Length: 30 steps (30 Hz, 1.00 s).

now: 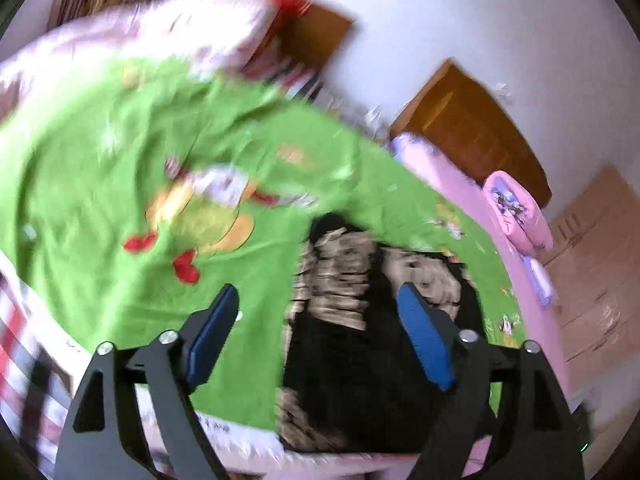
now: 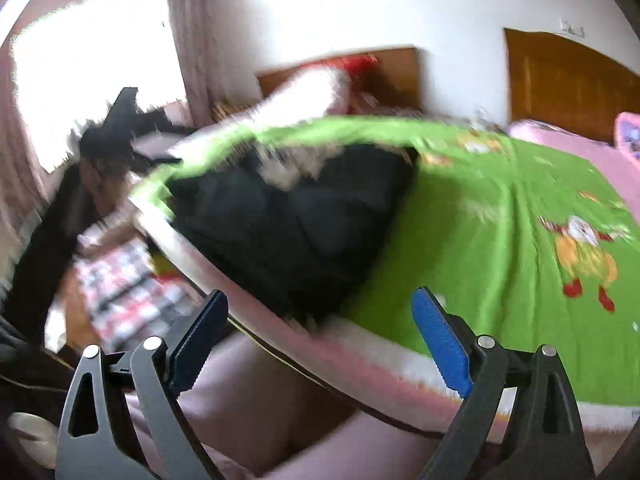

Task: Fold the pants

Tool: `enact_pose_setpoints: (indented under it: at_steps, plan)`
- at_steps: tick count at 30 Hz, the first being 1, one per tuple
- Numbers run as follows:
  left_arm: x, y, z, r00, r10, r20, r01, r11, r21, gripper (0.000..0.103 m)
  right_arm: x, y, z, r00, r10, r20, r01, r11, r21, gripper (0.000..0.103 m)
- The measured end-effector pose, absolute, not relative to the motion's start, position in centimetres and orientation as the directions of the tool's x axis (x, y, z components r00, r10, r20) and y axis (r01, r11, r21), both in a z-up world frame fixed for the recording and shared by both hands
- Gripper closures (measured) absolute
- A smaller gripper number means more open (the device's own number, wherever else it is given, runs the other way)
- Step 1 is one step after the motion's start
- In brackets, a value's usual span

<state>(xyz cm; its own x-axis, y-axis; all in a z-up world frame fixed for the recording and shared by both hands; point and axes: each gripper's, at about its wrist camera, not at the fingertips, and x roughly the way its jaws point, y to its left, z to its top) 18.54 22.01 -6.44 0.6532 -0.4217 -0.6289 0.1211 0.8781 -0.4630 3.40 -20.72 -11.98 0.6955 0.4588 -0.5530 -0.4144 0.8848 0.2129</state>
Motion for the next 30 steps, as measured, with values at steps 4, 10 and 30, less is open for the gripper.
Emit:
enact_pose_setpoints:
  at_steps: [4,10,30]
  plan:
    - [15.2,15.1,-4.8,0.597,-0.518,-0.613,0.368,0.855,-0.365,0.013,8.5,-21.3,-8.6,0.650,0.598,-0.468,-0.502,0.801,0.327,0.012]
    - [16.0,11.6,-9.7,0.523,-0.462,-0.717,0.360,0.882,-0.305,0.013,22.7,-18.2,-10.2,0.449,0.689,-0.570,-0.486,0.723,0.491,0.012]
    - [16.2,16.0,-12.2,0.479,-0.579,-0.660,0.310,0.814,-0.491,0.040,30.8,-17.6,-12.2,0.444,0.584,-0.680,-0.243,0.808,0.536,0.013]
